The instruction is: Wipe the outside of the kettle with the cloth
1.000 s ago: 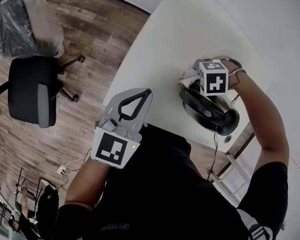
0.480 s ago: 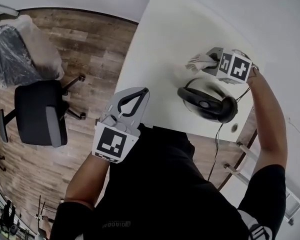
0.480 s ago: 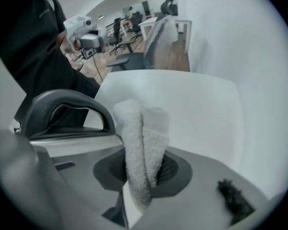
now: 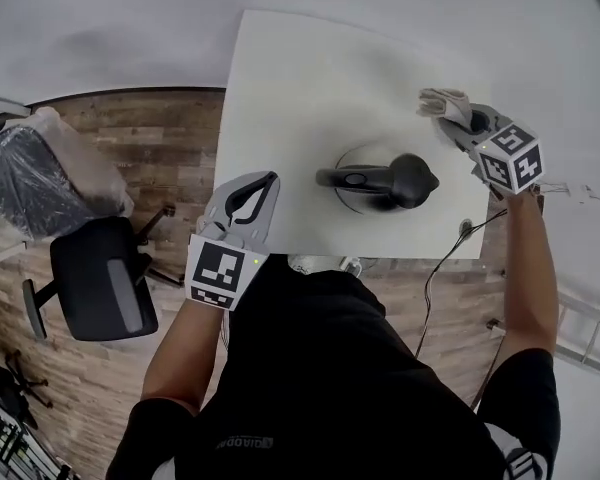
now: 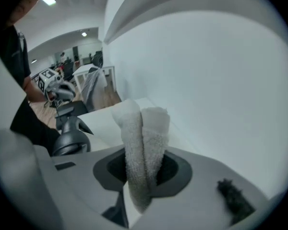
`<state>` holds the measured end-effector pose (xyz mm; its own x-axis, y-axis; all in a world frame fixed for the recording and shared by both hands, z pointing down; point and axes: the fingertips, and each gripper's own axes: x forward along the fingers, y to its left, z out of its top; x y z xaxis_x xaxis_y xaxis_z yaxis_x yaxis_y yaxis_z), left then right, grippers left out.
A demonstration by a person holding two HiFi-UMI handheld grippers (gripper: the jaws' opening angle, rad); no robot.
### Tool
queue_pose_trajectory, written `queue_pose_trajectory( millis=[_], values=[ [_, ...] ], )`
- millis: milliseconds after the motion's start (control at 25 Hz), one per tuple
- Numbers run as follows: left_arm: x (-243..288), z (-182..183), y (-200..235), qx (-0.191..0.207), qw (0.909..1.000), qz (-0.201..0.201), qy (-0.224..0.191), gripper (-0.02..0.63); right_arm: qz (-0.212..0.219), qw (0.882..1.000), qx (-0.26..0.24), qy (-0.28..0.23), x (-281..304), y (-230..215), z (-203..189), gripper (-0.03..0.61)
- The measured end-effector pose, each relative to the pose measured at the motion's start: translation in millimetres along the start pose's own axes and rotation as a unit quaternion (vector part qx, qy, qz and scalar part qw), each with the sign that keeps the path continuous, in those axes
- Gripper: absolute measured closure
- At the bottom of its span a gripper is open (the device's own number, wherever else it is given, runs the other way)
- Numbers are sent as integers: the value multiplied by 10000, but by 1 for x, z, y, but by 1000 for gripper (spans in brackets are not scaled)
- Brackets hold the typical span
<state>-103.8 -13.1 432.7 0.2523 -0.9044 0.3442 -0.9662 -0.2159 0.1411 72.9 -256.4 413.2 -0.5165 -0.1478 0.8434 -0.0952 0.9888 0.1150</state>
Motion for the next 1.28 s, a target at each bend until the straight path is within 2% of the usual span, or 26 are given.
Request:
queue_pose_trajectory(
  millis=[80, 160, 320, 400, 480, 720, 840, 960, 1160, 1280],
  values=[
    [-1, 6, -8, 72, 10000, 28, -2, 607, -490, 9953, 598, -589, -36, -1, -9, 488],
    [-2, 10, -15, 66, 9999, 131, -2, 607, -846, 9834, 1137, -1132, -71, 3, -20, 488],
    [-9, 13, -36, -209, 9991, 365, -63, 607, -1123, 9551, 1971, -1907, -125, 31, -53, 488],
    [-15, 15, -51, -280, 9985, 458, -135, 607, -1151, 9446, 2240, -2103, -140, 52, -70, 488],
    [-20, 17, -66, -174, 9984, 509, -188, 607, -1074, 9358, 2484, -2261, -147, 71, -81, 488],
    [-26, 34, -88, 545, 9967, 494, -343, 607, -711, 9218, 2896, -2478, -142, 111, -85, 488],
    [-19, 33, -82, 494, 9980, 362, -158, 607, -750, 9211, 3001, -2362, -136, 114, -81, 488],
    [-4, 28, -73, 489, 9987, 117, 38, 607, -848, 9293, 3006, -1970, -123, 112, -77, 488],
    [20, 23, -72, 1153, 9916, -551, 198, 607, -1270, 9404, 2856, -1339, -110, 108, -61, 488],
    [26, 22, -69, 1421, 9841, -1036, 251, 607, -1768, 9498, 2434, -859, -103, 103, -43, 488]
  ],
)
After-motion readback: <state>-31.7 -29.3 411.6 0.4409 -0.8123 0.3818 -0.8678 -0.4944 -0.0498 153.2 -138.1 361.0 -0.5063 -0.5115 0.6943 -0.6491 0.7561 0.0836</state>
